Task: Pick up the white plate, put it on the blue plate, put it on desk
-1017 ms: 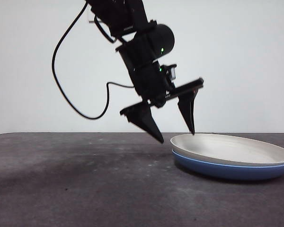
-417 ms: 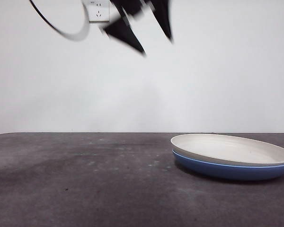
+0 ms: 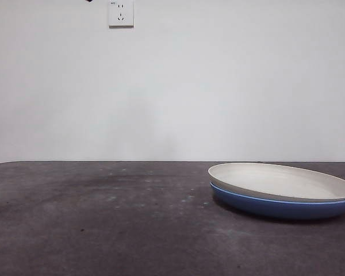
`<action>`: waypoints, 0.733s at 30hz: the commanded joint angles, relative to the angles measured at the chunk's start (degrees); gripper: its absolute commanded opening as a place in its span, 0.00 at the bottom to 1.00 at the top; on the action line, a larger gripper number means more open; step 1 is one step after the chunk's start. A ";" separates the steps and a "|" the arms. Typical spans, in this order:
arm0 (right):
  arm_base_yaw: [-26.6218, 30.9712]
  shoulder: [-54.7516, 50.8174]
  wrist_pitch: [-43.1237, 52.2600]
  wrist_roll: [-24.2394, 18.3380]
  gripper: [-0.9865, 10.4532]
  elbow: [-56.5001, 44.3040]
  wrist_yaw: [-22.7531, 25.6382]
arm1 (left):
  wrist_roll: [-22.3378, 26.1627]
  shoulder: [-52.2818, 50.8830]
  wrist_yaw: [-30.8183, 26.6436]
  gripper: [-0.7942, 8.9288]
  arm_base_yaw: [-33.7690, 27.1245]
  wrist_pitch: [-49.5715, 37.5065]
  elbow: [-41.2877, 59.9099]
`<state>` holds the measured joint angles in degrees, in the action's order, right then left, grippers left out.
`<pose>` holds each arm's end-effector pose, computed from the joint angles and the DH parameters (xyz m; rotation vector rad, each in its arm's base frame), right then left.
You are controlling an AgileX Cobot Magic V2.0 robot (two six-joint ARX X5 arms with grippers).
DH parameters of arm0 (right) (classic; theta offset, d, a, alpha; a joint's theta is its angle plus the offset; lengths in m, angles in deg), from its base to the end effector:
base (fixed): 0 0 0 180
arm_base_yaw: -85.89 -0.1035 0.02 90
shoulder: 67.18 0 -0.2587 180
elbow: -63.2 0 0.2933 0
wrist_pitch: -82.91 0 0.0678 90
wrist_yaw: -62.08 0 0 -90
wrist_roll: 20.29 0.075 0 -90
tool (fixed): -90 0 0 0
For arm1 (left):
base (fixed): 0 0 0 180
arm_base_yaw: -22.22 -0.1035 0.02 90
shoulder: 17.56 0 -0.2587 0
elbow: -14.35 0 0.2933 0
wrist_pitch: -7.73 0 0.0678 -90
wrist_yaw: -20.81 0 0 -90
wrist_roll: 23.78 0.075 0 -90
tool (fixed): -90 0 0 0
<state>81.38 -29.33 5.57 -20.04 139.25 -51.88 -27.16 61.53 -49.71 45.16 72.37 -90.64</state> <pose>0.1491 0.0423 0.3576 0.1207 0.6811 0.4758 0.3060 -0.1567 0.3990 -0.0332 0.7117 -0.6908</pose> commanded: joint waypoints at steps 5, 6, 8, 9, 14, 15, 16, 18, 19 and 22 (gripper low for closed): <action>-0.24 0.24 0.28 0.37 0.47 1.09 0.04 | 2.40 -10.73 7.69 0.47 0.61 -3.15 17.22; -0.24 0.24 0.28 0.37 0.47 1.09 0.07 | 2.78 -12.13 8.59 0.47 0.90 -3.06 19.19; -0.24 0.24 0.28 0.39 0.47 1.09 0.04 | 2.80 -14.43 10.80 0.47 1.36 -3.08 22.45; -0.24 0.24 0.26 0.44 0.47 1.09 0.04 | 2.99 -15.52 12.11 0.47 1.53 -2.97 23.93; -0.24 0.26 0.22 0.90 0.47 1.09 0.02 | 4.50 -18.88 16.13 0.47 2.34 -2.12 28.04; -0.24 0.26 0.13 1.01 0.47 1.09 0.02 | 4.59 -19.08 16.13 0.47 2.58 -1.66 28.17; -0.24 0.26 -0.02 1.07 0.47 1.09 0.02 | 4.92 -19.21 16.13 0.47 2.71 -1.29 28.22; -0.24 0.28 -0.52 1.18 0.47 1.09 0.04 | 4.90 -19.21 16.13 0.47 2.80 -1.27 28.22; -0.24 0.28 -0.66 1.31 0.47 1.09 0.04 | 4.90 -19.21 16.13 0.47 2.80 -1.31 28.22; -0.24 0.28 -0.74 2.36 0.47 1.09 0.07 | 4.90 -19.21 16.13 0.47 2.80 -1.40 28.22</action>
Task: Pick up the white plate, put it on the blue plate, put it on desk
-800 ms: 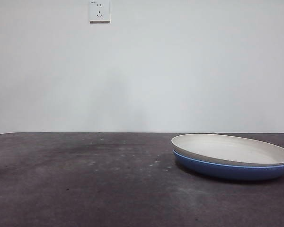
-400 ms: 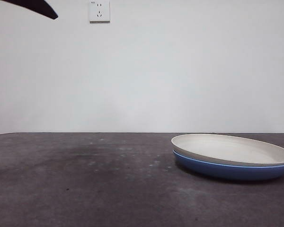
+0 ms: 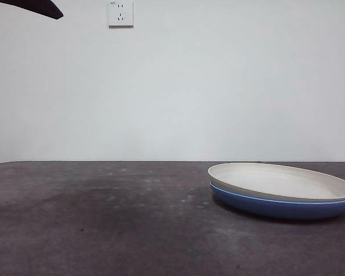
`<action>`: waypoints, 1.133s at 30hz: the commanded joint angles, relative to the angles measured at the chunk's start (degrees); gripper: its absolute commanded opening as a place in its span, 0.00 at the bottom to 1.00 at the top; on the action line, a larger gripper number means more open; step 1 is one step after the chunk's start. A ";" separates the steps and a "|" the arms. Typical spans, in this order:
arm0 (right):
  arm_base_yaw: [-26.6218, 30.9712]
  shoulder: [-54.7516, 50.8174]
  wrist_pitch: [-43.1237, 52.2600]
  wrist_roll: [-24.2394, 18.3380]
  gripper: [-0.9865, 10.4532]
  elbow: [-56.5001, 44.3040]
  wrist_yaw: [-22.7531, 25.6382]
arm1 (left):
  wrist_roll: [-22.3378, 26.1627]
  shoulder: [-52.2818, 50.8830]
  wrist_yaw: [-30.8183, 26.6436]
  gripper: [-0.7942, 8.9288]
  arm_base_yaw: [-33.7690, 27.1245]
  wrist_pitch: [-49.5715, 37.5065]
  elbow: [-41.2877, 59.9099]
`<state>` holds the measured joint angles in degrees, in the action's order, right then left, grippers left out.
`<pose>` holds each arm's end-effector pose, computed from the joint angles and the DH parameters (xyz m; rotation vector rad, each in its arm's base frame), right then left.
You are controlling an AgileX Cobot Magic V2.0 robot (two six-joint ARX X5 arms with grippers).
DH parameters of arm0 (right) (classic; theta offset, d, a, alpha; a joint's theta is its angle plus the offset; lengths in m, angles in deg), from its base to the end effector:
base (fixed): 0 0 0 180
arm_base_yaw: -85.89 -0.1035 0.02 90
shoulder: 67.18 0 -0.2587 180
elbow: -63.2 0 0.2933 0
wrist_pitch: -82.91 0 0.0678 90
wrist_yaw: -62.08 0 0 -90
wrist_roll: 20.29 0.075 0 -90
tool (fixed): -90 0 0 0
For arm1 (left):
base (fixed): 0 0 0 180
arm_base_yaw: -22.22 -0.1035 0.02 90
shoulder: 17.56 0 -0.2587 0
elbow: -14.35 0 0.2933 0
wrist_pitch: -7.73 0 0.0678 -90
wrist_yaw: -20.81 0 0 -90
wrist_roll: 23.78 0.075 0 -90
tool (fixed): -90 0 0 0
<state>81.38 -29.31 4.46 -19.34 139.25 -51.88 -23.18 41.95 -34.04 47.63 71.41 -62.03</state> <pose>0.1475 0.0422 0.3555 0.1355 0.7037 0.4704 0.2143 -0.1496 0.3174 -0.0636 0.8460 -0.9997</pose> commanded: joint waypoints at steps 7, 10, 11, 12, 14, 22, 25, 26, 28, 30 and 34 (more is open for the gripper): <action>-0.22 2.51 0.48 4.20 0.47 0.66 5.88 | 0.90 0.37 0.46 0.47 0.35 -0.42 -0.39; -0.13 5.22 1.20 4.46 0.47 -0.04 6.19 | 0.90 0.37 0.46 0.47 0.39 -0.33 -0.39; -0.11 6.21 1.99 4.46 0.47 -0.39 5.77 | 0.90 0.37 0.46 0.47 0.42 -0.31 -0.39; -0.07 7.63 3.41 4.50 0.47 -0.96 5.77 | 0.92 0.37 0.46 0.47 0.46 -0.28 -0.39; 0.09 10.03 6.10 4.74 0.47 -2.29 5.75 | 0.92 0.37 0.46 0.47 0.50 -0.28 -0.39; 4.79 21.90 18.49 5.31 0.47 -9.16 2.40 | 0.92 0.35 0.46 0.47 0.50 0.04 -0.39; 7.74 26.86 22.32 5.53 0.47 -9.97 -0.31 | 0.92 0.35 0.46 0.47 0.50 -0.02 -0.39; 8.52 28.37 23.15 5.53 0.47 -9.97 -0.44 | 0.92 0.35 0.46 0.47 0.50 -0.02 -0.39; 9.84 31.80 24.98 5.49 0.47 -9.97 -0.98 | 0.92 0.35 0.46 0.47 0.50 -0.04 -0.39; 10.78 35.19 26.80 5.51 0.47 -9.97 -1.62 | 0.92 0.35 0.46 0.47 0.50 -0.07 -0.39; 11.13 40.94 29.38 5.49 0.47 -9.97 -3.04 | 0.92 0.35 0.46 0.47 0.50 -0.26 -0.39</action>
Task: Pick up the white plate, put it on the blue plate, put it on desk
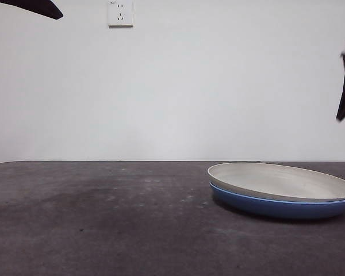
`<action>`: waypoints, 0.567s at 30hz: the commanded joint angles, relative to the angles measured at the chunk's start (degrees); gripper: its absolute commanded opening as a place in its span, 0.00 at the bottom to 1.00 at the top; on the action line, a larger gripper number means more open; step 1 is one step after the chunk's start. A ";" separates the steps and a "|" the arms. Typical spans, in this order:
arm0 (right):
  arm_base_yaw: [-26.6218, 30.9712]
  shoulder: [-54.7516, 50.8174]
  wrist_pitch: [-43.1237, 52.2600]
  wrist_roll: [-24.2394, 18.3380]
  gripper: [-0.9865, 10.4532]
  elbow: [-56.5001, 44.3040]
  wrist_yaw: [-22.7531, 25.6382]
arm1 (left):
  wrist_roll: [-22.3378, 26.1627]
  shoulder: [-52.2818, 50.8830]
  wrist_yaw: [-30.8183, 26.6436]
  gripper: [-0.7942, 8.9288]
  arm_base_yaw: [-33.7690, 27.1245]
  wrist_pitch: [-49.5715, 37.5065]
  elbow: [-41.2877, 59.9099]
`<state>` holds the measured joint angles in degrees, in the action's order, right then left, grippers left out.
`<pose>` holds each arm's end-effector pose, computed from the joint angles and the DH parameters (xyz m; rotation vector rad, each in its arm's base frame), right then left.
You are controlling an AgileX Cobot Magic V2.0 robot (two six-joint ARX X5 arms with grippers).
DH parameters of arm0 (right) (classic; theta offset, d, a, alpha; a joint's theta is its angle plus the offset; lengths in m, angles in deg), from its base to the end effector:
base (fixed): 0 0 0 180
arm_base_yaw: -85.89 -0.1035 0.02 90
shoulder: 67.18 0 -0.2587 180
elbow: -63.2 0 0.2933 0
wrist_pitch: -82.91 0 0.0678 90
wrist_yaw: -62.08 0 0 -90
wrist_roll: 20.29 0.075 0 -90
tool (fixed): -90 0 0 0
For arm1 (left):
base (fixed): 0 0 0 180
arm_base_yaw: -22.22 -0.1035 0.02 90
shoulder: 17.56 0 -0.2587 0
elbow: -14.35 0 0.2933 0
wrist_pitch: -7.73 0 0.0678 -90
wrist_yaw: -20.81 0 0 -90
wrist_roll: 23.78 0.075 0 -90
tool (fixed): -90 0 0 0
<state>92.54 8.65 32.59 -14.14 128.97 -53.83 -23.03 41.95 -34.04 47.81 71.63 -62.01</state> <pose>0.3140 -0.0036 0.1855 0.3937 1.0341 0.2502 0.2135 -0.1501 0.3169 -0.0604 0.8494 -1.0031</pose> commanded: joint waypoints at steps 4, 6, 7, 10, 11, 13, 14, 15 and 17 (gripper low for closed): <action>-0.11 8.37 4.15 0.31 0.44 0.31 -2.80 | 0.76 0.35 0.46 0.47 0.33 -0.63 -0.42; -0.15 10.40 5.38 0.31 0.40 0.31 -2.82 | 0.74 0.35 0.46 0.47 0.33 -0.61 -0.42; -0.15 11.45 5.95 0.31 0.39 0.31 -2.84 | 0.74 0.35 0.46 0.47 0.33 -0.61 -0.42; -0.15 13.70 6.88 0.31 0.39 0.31 -3.06 | 0.76 0.35 0.46 0.47 0.33 -0.66 -0.42; -0.15 14.36 7.08 0.31 0.39 0.31 -3.06 | 0.76 0.35 0.46 0.47 0.33 -0.68 -0.42; -0.22 15.41 7.54 0.31 0.38 0.31 -3.21 | 0.76 0.35 0.46 0.47 0.33 -0.70 -0.44; -0.33 15.85 7.72 0.28 0.36 0.31 -3.26 | 0.76 0.35 0.46 0.47 0.33 -0.72 -0.42; -0.46 16.20 8.02 0.31 0.35 0.31 -3.32 | 0.76 0.35 0.46 0.47 0.33 -0.70 -0.44; -0.61 16.87 8.59 0.31 0.32 0.31 -3.39 | 0.76 0.35 0.46 0.47 0.33 -0.72 -0.42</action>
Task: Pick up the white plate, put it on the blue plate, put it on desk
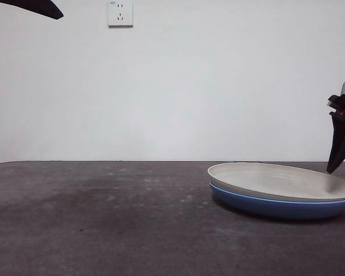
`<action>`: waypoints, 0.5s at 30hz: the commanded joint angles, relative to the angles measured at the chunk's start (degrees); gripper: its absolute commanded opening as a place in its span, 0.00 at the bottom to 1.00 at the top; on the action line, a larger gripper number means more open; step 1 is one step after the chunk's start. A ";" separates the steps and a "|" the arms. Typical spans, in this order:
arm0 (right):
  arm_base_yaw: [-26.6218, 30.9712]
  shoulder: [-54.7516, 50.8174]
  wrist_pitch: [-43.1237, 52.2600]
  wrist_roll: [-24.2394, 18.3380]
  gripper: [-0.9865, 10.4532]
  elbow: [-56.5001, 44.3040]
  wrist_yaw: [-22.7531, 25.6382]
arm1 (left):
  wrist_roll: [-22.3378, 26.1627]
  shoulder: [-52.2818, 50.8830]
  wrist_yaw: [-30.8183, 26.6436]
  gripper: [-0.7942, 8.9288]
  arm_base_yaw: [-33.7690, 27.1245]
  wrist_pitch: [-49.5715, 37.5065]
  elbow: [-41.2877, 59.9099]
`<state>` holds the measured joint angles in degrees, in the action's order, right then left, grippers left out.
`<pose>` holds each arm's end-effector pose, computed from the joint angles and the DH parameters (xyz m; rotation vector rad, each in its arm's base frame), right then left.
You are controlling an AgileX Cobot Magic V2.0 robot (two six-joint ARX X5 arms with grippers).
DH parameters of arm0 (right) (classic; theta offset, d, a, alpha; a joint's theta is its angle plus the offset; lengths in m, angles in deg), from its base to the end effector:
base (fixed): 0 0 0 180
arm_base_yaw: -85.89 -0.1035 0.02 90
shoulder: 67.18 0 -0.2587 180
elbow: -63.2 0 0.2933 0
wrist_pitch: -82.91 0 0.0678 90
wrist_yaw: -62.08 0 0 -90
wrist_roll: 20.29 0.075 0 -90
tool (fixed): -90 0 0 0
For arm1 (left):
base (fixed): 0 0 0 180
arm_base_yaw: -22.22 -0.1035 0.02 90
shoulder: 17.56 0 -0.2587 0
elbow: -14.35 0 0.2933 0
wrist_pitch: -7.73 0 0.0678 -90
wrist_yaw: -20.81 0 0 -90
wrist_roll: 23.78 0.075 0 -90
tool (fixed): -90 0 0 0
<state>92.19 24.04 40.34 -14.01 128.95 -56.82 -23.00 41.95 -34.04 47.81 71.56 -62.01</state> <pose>0.3421 -0.0013 0.1122 0.4574 1.1603 0.2849 0.2136 -0.1502 0.3170 -0.0599 0.8479 -1.0035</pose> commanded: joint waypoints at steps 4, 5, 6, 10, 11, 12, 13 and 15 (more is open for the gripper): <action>-0.92 2.97 1.42 0.22 0.32 0.33 -1.11 | 0.72 0.35 0.46 0.47 0.33 -0.66 -0.42; -1.07 3.34 1.49 0.20 0.32 0.33 -1.09 | 0.72 0.37 0.46 0.47 0.33 -0.66 -0.42; -1.22 3.76 1.62 0.24 0.31 0.33 -1.09 | 0.72 0.35 0.46 0.47 0.33 -0.63 -0.42; -1.31 4.26 2.21 0.22 0.24 0.33 -1.20 | 0.70 0.35 0.46 0.47 0.33 -0.61 -0.44; -1.31 4.26 2.45 0.22 0.21 0.33 -1.20 | 0.70 0.35 0.46 0.47 0.33 -0.61 -0.42; -1.31 4.26 2.51 0.22 0.18 0.33 -1.14 | 0.70 0.35 0.46 0.47 0.33 -0.63 -0.42; -1.31 4.26 2.54 0.22 0.16 0.33 -1.07 | 0.70 0.35 0.44 0.47 0.33 -0.63 -0.42; -1.31 4.26 2.51 0.24 0.12 0.33 -1.03 | 0.70 0.35 0.46 0.47 0.33 -0.63 -0.42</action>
<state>90.86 27.39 42.66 -14.01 128.95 -57.70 -23.03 41.95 -34.04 47.81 71.56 -61.99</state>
